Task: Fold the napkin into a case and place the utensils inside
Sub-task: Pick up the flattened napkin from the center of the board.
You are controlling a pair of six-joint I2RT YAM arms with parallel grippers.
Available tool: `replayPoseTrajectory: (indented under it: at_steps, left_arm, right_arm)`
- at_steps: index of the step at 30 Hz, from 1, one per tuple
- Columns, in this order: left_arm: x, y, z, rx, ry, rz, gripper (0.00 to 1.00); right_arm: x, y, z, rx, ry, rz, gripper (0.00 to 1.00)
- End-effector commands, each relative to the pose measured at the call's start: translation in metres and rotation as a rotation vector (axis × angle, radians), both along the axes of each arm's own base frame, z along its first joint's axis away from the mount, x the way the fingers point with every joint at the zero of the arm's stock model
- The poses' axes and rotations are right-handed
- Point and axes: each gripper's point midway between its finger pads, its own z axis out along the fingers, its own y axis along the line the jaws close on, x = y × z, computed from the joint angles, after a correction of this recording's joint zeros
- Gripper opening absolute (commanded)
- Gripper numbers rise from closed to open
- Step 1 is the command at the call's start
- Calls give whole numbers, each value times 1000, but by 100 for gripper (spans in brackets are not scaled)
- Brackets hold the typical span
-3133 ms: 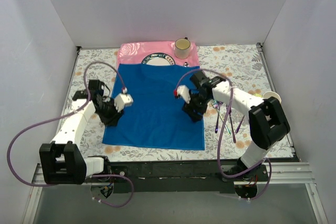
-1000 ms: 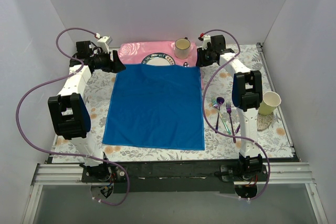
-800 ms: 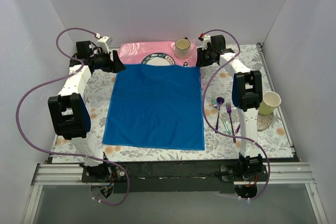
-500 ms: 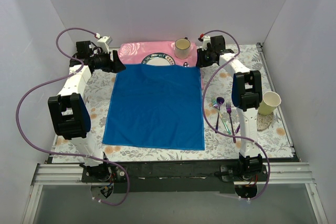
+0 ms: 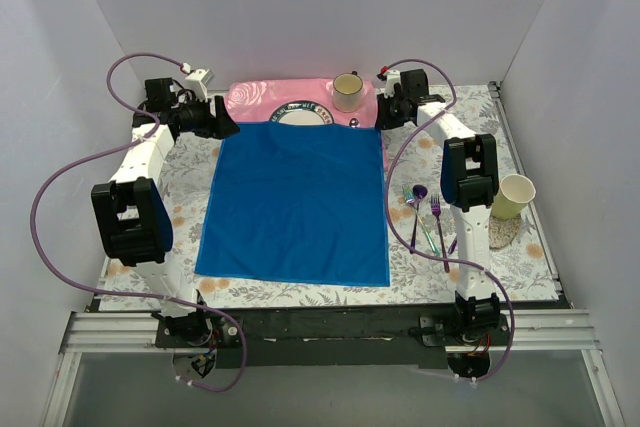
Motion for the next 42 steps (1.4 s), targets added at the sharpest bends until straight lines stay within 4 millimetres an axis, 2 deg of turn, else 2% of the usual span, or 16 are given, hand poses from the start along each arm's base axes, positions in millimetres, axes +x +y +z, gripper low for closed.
replayPoseTrajectory:
  at_steps: [1, 10, 18, 23, 24, 32, 35, 42]
  left_arm:
    - [2, -3, 19, -4, -57, -15, 63]
    - [1, -2, 21, -2, -61, -13, 63]
    - [0, -2, 21, 3, -64, -14, 63]
    - [0, -3, 24, 2, -70, -15, 63]
    - [1, -2, 25, 5, -74, -14, 64]
    - [1, -2, 27, 4, -77, -16, 63]
    - [1, -2, 26, 5, -76, -14, 64]
    - [1, -3, 25, 2, -72, -19, 64]
  right_arm:
    - [12, 10, 45, 38, -97, 21, 19]
    - [8, 17, 66, 36, -140, 56, 1]
    - [0, 24, 80, 23, -171, 89, 1]
    - [4, 18, 76, -13, -167, 65, 11]
    - [3, 17, 70, -20, -149, 66, 11]
    - [3, 11, 56, -51, -117, 46, 16]
    - [2, 10, 53, -59, -110, 43, 24]
    - [-2, 9, 48, -60, -93, 48, 24]
